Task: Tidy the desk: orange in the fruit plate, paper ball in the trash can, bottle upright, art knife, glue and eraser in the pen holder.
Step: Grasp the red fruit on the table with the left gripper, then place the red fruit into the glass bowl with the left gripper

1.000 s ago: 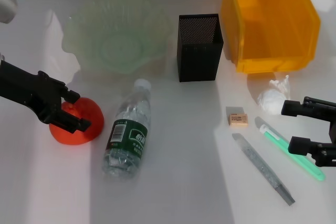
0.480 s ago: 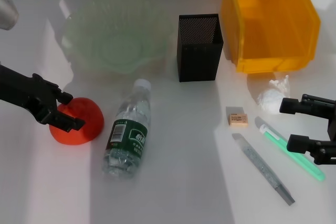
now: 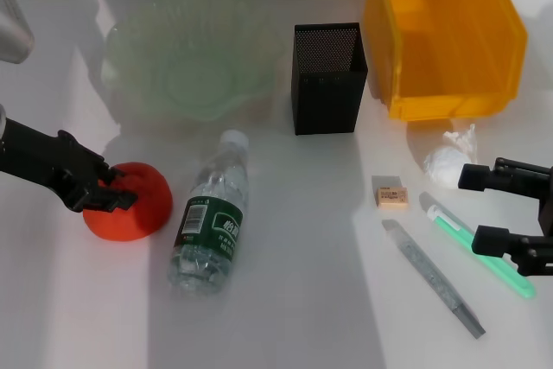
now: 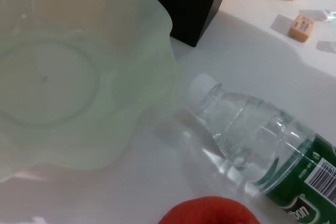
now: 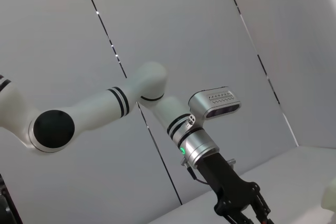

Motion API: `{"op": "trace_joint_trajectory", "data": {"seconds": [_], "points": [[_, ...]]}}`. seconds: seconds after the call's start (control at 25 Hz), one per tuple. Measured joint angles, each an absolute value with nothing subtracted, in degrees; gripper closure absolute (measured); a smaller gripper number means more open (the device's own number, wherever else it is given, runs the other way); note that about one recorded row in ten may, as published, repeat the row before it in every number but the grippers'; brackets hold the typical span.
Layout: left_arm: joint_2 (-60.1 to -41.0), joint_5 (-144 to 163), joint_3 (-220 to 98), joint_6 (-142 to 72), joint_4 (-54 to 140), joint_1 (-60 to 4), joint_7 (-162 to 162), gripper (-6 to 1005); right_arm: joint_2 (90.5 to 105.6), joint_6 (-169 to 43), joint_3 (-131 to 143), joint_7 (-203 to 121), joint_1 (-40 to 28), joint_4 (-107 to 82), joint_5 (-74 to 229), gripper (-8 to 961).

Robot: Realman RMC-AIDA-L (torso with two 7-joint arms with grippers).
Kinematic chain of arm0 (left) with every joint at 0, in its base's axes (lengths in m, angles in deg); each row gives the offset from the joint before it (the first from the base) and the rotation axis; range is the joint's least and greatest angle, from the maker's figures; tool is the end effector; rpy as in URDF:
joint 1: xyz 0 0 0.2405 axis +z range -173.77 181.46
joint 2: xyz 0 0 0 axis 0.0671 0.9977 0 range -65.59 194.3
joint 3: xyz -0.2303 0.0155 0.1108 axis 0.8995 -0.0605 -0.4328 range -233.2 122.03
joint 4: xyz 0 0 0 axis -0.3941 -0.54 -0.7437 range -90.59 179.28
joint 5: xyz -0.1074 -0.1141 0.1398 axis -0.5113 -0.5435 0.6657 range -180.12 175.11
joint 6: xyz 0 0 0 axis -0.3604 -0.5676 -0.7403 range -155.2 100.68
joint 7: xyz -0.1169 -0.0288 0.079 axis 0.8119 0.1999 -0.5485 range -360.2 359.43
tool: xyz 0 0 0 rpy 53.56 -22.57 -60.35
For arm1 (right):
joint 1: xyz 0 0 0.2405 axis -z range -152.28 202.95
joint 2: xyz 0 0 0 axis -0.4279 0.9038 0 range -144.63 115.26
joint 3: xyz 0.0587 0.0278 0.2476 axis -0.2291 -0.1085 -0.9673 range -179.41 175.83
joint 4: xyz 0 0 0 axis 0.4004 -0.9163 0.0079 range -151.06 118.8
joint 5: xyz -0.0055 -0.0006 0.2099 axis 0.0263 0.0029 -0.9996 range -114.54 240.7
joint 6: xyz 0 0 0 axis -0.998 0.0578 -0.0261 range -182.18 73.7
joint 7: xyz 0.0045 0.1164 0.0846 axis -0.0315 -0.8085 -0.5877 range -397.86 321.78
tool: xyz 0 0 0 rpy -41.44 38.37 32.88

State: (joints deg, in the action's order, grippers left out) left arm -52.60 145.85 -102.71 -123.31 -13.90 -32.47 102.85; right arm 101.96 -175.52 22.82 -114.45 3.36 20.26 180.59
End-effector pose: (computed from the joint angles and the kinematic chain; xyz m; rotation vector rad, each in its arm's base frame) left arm -0.2628 0.3489 0.0434 -2.8618 -0.7305 0.2851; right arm 0.2820 0.2362 0.0491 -2.8003 0.6451 1.1866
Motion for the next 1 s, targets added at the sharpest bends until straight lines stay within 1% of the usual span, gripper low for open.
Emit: {"op": "trace_joint_trajectory", "data": {"seconds": [0.08,0.36,0.52,0.64,0.8,1.0], "points": [[-52.63,145.8,-102.7,-123.3,-13.9,-32.5,102.8,618,101.96,-175.6,22.8,-114.5,3.4,20.3,180.6,122],[-52.62,144.1,-100.5,-123.8,-13.8,-32.3,101.2,719,101.94,-175.8,22.8,-114.5,3.4,20.3,180.6,122],[-51.87,140.4,-98.3,-125.2,-13.8,-31.9,100.8,777,101.94,-175.8,22.8,-114.5,3.4,20.3,180.6,121],[-50.77,134.2,-95.5,-127.4,-13.8,-31.2,100.2,827,101.89,-175.8,22.8,-114.5,3.5,20.3,180.4,121],[-49.38,122.5,-90.2,-130.3,-13.5,-30.4,100.2,834,101.88,-175.9,22.8,-114.4,3.7,20.3,180.0,121],[-49.68,114.8,-88.2,-126.3,-10.6,-31.0,101.1,834,102.03,-176.1,22.8,-114.1,3.8,19.9,180.0,121]]}}
